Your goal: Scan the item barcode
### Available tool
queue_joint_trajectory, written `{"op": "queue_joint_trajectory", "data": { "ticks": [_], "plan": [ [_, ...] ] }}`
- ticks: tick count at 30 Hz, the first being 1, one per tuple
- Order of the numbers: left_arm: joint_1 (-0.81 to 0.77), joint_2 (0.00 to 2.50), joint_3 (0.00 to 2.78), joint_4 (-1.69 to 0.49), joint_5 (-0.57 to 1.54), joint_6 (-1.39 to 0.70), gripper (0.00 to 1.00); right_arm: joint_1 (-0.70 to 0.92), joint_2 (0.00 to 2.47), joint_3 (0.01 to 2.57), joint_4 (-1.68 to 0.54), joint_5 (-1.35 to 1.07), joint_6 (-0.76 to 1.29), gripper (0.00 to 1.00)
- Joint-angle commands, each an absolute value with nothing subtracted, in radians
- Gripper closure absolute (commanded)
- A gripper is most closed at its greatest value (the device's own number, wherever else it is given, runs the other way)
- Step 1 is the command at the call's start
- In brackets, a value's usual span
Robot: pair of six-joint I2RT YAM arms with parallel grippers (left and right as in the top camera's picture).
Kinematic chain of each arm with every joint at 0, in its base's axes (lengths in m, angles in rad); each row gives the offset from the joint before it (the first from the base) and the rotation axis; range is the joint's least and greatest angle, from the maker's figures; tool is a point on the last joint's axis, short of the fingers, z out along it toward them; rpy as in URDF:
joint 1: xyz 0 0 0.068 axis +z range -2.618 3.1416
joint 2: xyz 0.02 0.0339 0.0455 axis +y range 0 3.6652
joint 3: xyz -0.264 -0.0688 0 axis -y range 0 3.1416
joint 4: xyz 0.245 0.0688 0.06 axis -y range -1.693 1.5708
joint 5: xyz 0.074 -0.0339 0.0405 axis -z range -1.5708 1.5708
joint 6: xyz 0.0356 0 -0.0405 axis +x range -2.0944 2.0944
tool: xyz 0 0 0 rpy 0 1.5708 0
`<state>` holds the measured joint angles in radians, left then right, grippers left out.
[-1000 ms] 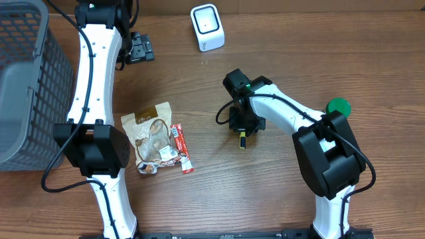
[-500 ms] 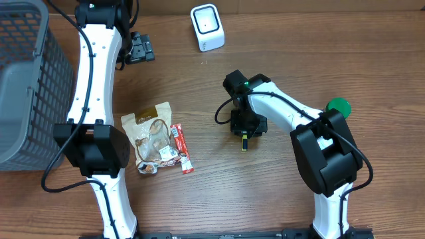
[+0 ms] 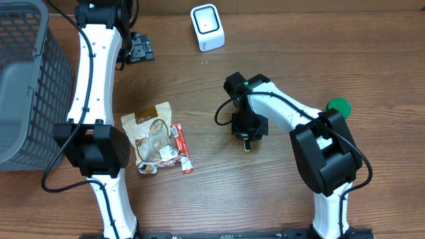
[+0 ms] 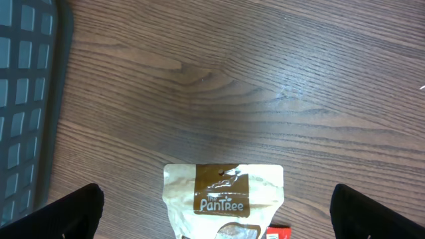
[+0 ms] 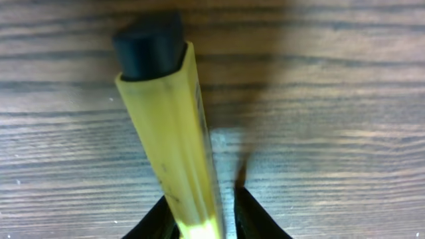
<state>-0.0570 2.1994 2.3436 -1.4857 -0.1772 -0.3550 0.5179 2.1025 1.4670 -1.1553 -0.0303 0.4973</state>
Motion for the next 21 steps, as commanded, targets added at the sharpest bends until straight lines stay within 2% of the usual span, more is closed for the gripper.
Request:
{"op": "queue_joint_trajectory", "data": {
  "ticks": [1, 5, 8, 11, 14, 18, 21],
  "plan": [
    [-0.056, 2.191, 2.345, -1.485, -0.19, -0.333, 0.0, 0.521, 2.123, 1.471, -1.162, -0.046, 0.497, 0.75],
    [-0.056, 2.191, 2.345, -1.485, -0.19, -0.333, 0.0, 0.521, 2.123, 1.471, -1.163, -0.047, 0.497, 0.75],
    [-0.056, 2.191, 2.345, -1.485, -0.19, -0.333, 0.0, 0.521, 2.123, 1.471, -1.174, -0.046, 0.497, 0.68],
    [-0.056, 2.191, 2.345, -1.485, -0.19, -0.333, 0.0, 0.521, 2.123, 1.471, -1.183, -0.046, 0.496, 0.67],
    [-0.056, 2.191, 2.345, -1.485, -0.191, -0.333, 0.0, 0.521, 2.123, 1.471, -1.185, -0.046, 0.497, 0.69],
    [-0.056, 2.191, 2.345, -1.485, -0.19, -0.333, 0.0, 0.521, 2.123, 1.471, -1.185, -0.046, 0.496, 0.8],
    [-0.056, 2.191, 2.345, -1.485, -0.191, -0.333, 0.0, 0.521, 2.123, 1.471, -1.188, -0.046, 0.497, 0.8]
  ]
}}
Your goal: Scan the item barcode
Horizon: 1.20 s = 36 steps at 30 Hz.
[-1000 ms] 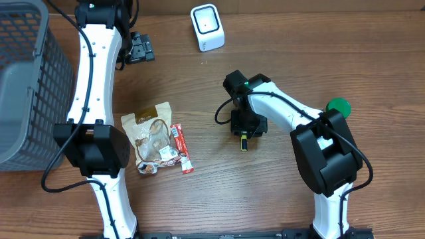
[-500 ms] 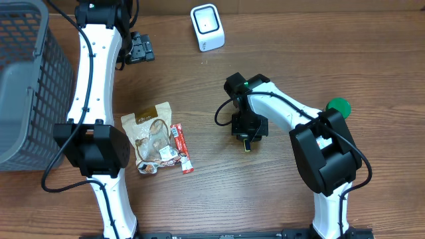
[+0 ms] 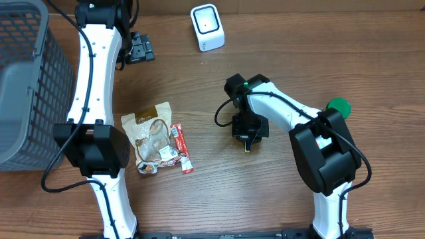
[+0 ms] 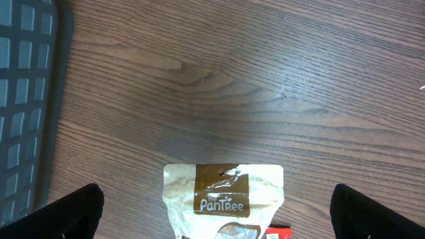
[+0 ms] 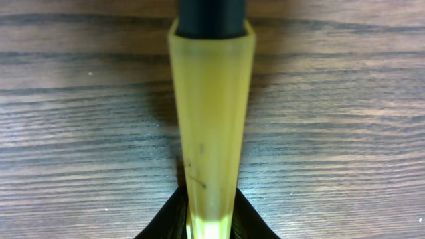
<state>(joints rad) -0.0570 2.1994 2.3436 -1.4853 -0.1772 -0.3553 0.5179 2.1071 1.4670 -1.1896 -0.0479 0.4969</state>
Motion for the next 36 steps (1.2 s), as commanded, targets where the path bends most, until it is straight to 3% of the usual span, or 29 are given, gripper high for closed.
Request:
{"op": "queue_joint_trajectory", "data": {
  "ticks": [1, 3, 7, 22, 24, 36],
  "plan": [
    [-0.056, 2.191, 2.345, -1.485, -0.191, -0.333, 0.0, 0.521, 2.123, 1.471, -1.188, -0.046, 0.497, 0.79],
    [-0.056, 2.191, 2.345, -1.485, -0.19, -0.333, 0.0, 0.521, 2.123, 1.471, -1.193, -0.046, 0.497, 0.7],
    [-0.056, 2.191, 2.345, -1.485, -0.191, -0.333, 0.0, 0.521, 2.123, 1.465, -1.203, -0.046, 0.497, 0.67],
    [-0.056, 2.191, 2.345, -1.485, -0.19, -0.333, 0.0, 0.521, 2.123, 1.421, -1.187, -0.046, 0.509, 0.81],
    [-0.056, 2.191, 2.345, -1.485, -0.19, -0.333, 0.01, 0.521, 2.123, 1.421, -1.185, -0.047, 0.509, 0.96],
    [-0.056, 2.191, 2.345, -1.485, -0.191, -0.333, 0.0, 0.513, 2.114, 1.697, -1.246, -0.196, 0.397, 0.96]
  ]
}}
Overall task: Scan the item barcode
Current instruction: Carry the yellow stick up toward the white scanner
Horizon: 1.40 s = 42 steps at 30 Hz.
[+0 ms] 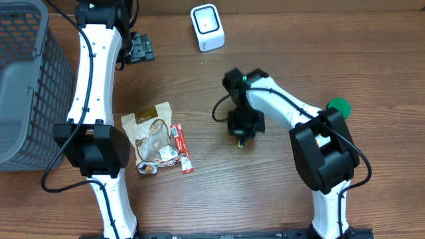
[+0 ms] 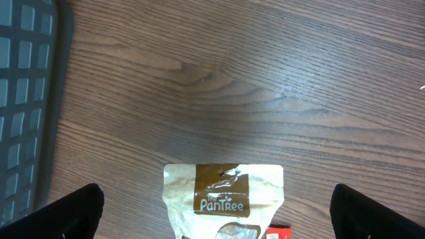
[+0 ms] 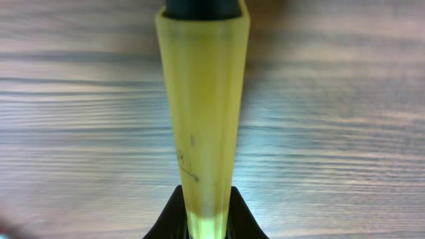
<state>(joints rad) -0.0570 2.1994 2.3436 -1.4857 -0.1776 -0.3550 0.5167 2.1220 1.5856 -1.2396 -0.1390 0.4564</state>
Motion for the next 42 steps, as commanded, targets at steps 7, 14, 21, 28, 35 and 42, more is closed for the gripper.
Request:
{"op": "queue_joint_trajectory", "data": {
  "ticks": [7, 14, 21, 28, 35, 42],
  "plan": [
    [-0.056, 2.191, 2.345, -1.485, -0.19, -0.333, 0.0, 0.512, 2.109, 1.939, -1.297, -0.269, 0.28, 0.96],
    [-0.056, 2.191, 2.345, -1.485, -0.19, -0.333, 0.0, 0.471, 2.109, 1.998, -1.31, -0.439, 0.282, 0.96],
    [-0.056, 2.191, 2.345, -1.485, -0.19, -0.333, 0.0, 0.469, 2.109, 1.998, -1.357, -0.451, 0.162, 0.96],
    [-0.056, 2.191, 2.345, -1.485, -0.19, -0.333, 0.0, 0.468, 2.109, 1.998, -1.36, -0.692, -0.118, 0.96],
    [-0.056, 2.191, 2.345, -1.485, -0.19, -0.333, 0.0, 0.468, 2.109, 1.998, -1.36, -0.816, -0.267, 0.96],
    [-0.056, 2.191, 2.345, -1.485, -0.19, -0.333, 0.0, 0.464, 2.109, 1.998, -1.371, -0.817, -0.267, 0.96]
  ]
}}
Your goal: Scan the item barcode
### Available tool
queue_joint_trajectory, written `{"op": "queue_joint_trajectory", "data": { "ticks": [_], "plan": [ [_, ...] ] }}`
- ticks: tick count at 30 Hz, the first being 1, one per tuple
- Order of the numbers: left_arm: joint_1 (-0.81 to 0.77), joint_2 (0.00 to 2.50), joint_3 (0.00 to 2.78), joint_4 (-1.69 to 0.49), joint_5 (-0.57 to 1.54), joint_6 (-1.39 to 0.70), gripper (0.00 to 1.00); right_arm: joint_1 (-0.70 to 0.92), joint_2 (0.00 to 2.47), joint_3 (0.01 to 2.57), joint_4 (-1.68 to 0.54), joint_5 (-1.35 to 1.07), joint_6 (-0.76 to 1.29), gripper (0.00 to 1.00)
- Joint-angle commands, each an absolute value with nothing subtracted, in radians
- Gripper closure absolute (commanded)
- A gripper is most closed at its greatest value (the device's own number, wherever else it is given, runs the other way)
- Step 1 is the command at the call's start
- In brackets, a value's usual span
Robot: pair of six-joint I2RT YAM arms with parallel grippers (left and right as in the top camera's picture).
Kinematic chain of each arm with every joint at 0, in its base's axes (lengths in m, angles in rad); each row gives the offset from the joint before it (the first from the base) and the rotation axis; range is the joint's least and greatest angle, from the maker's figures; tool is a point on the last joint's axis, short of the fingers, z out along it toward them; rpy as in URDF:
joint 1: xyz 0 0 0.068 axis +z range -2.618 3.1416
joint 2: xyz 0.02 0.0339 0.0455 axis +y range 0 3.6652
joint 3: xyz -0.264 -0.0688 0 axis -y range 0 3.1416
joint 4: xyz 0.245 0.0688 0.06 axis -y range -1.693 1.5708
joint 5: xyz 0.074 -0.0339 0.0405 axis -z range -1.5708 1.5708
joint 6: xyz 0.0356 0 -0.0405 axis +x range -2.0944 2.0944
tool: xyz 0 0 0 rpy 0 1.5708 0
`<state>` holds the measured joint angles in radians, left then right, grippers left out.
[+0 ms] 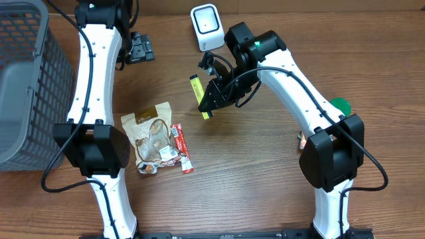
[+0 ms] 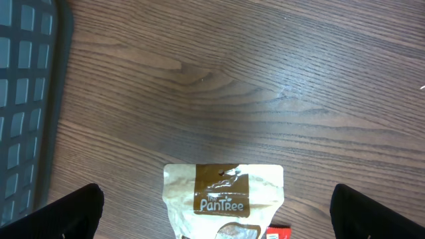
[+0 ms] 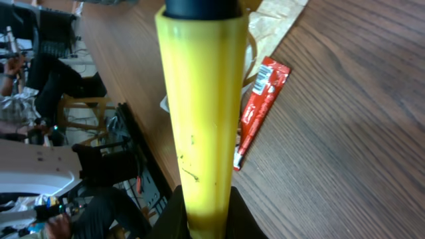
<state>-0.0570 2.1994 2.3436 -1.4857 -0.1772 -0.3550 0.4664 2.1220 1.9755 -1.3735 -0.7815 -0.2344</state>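
A yellow tube with a black cap [image 1: 198,95] hangs in the air over the table's middle, with my right gripper [image 1: 214,101] shut on its lower end. In the right wrist view the tube [image 3: 202,113] fills the centre and my right gripper [image 3: 206,222] clamps its base. The white barcode scanner [image 1: 207,27] stands at the back, just up and right of the tube. My left gripper [image 2: 216,212] is open, raised above the table at the back left, its fingertips [image 2: 63,212] at the frame's lower corners.
A tan PanTree snack pouch [image 1: 150,136] and a red snack bar [image 1: 180,149] lie left of centre. A grey mesh basket [image 1: 26,79] stands at the far left. A green round object [image 1: 339,105] sits at the right, behind my right arm.
My right gripper has lifted the yellow tube off the table and moved it up and left toward the scanner, tilted. The left arm has not moved.
My right gripper was low at the table's centre with the yellow tube askew between its fingers. Then it was shut on the tube, straight in the jaws, still at the table. Now the tube is held in the air near the scanner.
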Motion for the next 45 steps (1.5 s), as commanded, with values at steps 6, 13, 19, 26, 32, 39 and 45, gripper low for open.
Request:
{"op": "queue_joint_trajectory", "data": {
  "ticks": [6, 13, 19, 26, 32, 39, 45],
  "plan": [
    [-0.056, 2.191, 2.345, -1.485, -0.19, -0.333, 0.0, 0.463, 2.109, 1.998, -1.348, -0.817, -0.266, 0.96],
    [-0.059, 2.191, 2.345, -1.459, -0.19, -0.344, 0.0, 0.463, 2.109, 1.998, -1.36, -0.817, -0.266, 0.96],
    [-0.065, 2.191, 2.345, -1.371, -0.032, -0.347, 0.0, 0.463, 2.109, 1.998, -1.36, -0.817, -0.266, 0.96],
    [-0.073, 2.191, 2.344, -1.439, 0.424, -0.285, 0.0, 0.463, 2.109, 1.998, -1.36, -0.817, -0.266, 0.96],
    [-0.096, 2.191, 2.344, -1.501, 0.444, -0.28, 0.0, 0.463, 2.109, 1.998, -1.356, -0.817, -0.266, 0.96],
    [-0.119, 2.191, 2.344, -1.55, 0.514, -0.203, 0.0, 0.463, 2.109, 1.998, -1.34, -0.818, -0.258, 0.96],
    [-0.139, 2.191, 2.344, -1.593, 0.511, -0.162, 0.01, 0.463, 2.109, 1.998, -1.336, -0.834, -0.258, 0.96]
  ]
}}
